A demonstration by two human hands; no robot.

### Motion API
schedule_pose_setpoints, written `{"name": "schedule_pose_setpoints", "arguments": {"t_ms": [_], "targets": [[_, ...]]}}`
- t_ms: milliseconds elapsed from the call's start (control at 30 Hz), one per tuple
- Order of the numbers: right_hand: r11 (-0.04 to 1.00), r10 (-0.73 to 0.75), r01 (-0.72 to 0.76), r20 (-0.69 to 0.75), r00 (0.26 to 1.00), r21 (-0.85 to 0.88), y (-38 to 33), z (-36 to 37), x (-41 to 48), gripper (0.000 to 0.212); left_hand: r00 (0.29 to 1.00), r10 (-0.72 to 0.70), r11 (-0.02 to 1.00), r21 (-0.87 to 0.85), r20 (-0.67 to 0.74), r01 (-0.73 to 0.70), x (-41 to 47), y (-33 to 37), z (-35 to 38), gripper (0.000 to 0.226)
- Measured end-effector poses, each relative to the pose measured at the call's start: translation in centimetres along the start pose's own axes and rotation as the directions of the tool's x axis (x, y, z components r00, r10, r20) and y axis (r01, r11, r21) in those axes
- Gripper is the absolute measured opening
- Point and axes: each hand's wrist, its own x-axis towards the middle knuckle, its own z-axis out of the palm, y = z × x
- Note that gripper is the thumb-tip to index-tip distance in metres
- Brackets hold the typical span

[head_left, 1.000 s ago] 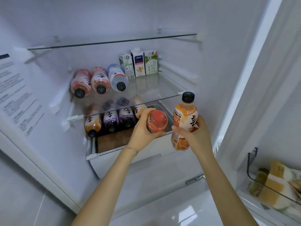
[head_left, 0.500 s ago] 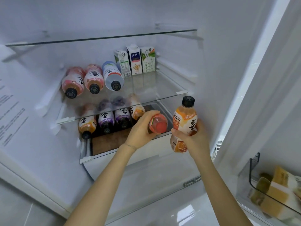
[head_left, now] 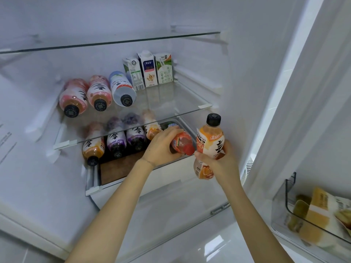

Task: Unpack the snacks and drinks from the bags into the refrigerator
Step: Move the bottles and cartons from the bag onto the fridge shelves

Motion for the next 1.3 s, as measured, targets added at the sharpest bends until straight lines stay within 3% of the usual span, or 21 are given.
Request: {"name": "schedule_pose_setpoints", "arguments": {"t_ms": [233, 400, 667, 933, 1067, 1300], "targets": [[1.0, 0.003, -0.003, 0.005, 1.0, -0.012, -0.4, 0.3, 0.1, 0.048, 1.0, 0.016, 1.0, 0.014, 0.022, -0.017, 0.2, -0.5, 0.0, 0.076], [1.0, 0.0, 0.0, 0.004, 1.0, -0.003, -0.4, 0.5, 0.2, 0.051, 0.996, -0.006, 0.997, -0.076, 0.089, 0.013, 0.1, -0.9, 0.0, 0.078], [1.0, -0.005, 0.005, 0.001, 1.0, -0.005, -0.3, 0.8, 0.4, 0.051, 0.989, -0.005, 0.996, 0.092, 0.147, -0.008, -0.1, -1.8, 0.9, 0.077], [1.0, 0.003, -0.003, 0.002, 1.0, 0.007, 0.3, 0.6, 0.8, 0.055, 0.932, -0.149, 0.987, -0.013, 0.33, 0.162, 0.7, -0.3, -1.7, 0.078], [1.0, 0.003, -0.003, -0.008, 1.0, 0.017, 0.1, 0.5, 1.0, 0.054, 0.945, -0.171, 0.985, 0.037, 0.28, 0.167, 0.4, 0.2, -0.5, 0.1], [1.0, -0.006, 0.006, -0.01, 1.0, 0.009, 0.1, 0.8, 1.3, 0.054, 0.959, -0.113, 0.99, 0.112, 0.261, 0.086, 1.8, -1.4, -0.4, 0.083]]}}
